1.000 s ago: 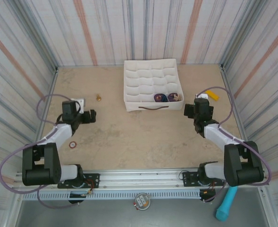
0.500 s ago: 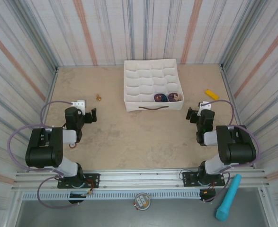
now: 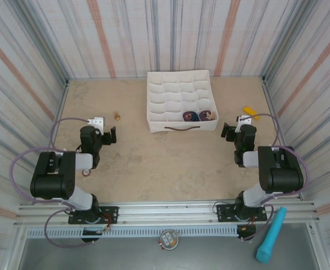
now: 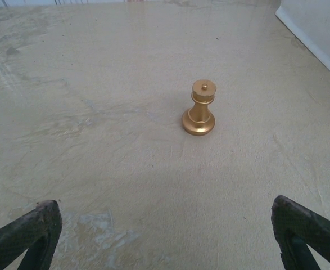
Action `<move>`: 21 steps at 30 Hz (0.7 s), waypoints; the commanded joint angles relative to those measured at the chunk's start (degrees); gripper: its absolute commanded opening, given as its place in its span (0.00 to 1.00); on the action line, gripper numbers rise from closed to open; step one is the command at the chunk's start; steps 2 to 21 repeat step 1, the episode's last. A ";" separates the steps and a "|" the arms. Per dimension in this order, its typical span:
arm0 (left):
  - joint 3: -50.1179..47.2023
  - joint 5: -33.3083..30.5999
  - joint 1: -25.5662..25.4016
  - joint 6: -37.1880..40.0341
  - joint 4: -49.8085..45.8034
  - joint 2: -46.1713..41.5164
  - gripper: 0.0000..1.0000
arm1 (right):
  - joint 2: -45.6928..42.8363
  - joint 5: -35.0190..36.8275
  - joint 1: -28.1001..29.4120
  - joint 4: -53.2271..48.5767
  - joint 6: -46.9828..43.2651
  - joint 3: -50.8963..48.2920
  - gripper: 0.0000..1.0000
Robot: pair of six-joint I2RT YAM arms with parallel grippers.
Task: Roll the socks
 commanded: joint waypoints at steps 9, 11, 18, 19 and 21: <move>1.05 -1.35 0.03 1.52 1.26 -0.30 0.99 | -0.21 -1.63 -0.42 -0.95 0.06 0.74 0.99; 1.05 -1.35 0.03 1.52 1.26 -0.30 0.99 | -0.21 -1.63 -0.42 -0.95 0.06 0.74 0.99; 1.05 -1.35 0.03 1.52 1.26 -0.30 0.99 | -0.21 -1.63 -0.42 -0.95 0.06 0.74 0.99; 1.05 -1.35 0.03 1.52 1.26 -0.30 0.99 | -0.21 -1.63 -0.42 -0.95 0.06 0.74 0.99; 1.05 -1.35 0.03 1.52 1.26 -0.30 0.99 | -0.21 -1.63 -0.42 -0.95 0.06 0.74 0.99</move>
